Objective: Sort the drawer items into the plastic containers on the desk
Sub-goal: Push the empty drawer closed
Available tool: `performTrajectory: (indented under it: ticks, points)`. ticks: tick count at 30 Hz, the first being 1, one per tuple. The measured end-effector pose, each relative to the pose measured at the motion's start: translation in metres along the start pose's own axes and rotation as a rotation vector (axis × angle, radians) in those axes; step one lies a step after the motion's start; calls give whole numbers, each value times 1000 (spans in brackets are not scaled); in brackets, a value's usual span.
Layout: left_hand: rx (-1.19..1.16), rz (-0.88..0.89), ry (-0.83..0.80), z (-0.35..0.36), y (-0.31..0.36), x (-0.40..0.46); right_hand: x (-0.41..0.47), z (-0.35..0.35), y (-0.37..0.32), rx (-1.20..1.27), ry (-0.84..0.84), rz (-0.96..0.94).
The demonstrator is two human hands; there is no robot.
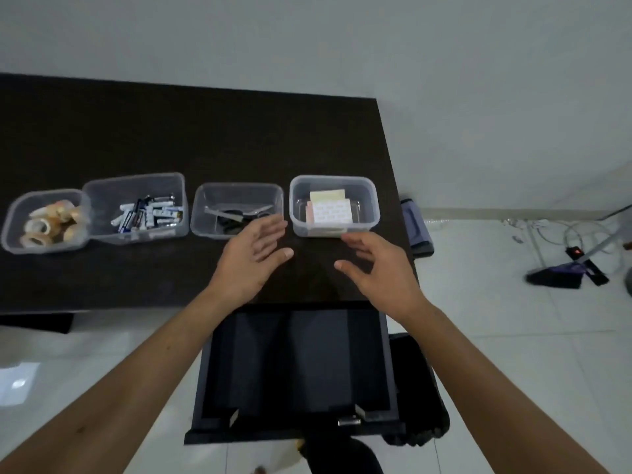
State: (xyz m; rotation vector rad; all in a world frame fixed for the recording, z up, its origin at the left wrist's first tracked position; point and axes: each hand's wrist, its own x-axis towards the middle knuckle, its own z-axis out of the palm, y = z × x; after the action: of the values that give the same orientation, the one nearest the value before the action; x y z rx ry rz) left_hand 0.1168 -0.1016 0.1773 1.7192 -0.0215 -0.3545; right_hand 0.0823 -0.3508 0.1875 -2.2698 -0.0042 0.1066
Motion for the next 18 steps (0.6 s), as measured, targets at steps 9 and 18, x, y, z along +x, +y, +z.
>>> performTrajectory:
  ticks: [9,18]
  points:
    - [257,-130,-180,-10,-113,-150,-144,83,28,-37,-277,90]
    - [629,-114,-193,-7,-168,-222,-218,131,63,-185,-379,108]
